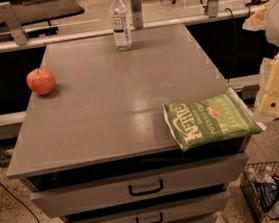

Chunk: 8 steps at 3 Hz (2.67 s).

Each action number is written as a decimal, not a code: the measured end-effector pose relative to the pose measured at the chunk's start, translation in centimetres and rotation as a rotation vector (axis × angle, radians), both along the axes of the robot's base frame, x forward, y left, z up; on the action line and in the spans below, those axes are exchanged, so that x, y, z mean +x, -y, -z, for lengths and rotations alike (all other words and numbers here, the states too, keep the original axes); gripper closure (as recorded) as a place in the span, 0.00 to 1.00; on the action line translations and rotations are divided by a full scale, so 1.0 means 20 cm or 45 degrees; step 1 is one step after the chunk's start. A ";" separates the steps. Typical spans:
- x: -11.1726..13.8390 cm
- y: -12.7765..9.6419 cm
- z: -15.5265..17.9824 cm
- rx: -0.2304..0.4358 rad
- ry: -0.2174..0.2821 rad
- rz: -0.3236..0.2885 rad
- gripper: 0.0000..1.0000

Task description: Knock blue plastic bottle over

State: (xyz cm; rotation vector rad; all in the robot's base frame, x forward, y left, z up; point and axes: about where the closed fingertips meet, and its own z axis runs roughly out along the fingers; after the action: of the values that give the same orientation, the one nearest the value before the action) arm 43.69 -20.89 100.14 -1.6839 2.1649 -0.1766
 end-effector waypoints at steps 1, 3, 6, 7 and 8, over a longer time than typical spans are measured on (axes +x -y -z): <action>0.03 0.00 0.01 0.003 0.018 0.002 0.00; 0.57 -0.07 0.20 0.130 0.181 0.049 0.00; 1.30 -0.33 0.26 0.401 0.406 0.049 0.00; 1.42 -0.35 0.32 0.434 0.437 0.081 0.00; 1.63 -0.36 0.37 0.506 0.484 0.144 0.00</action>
Offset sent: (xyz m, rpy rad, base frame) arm 0.1304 0.0080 -0.0509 0.1431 -0.1847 -0.0674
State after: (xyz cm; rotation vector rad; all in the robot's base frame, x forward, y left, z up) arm 76.20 -13.60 92.66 -1.1984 1.8607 -0.0807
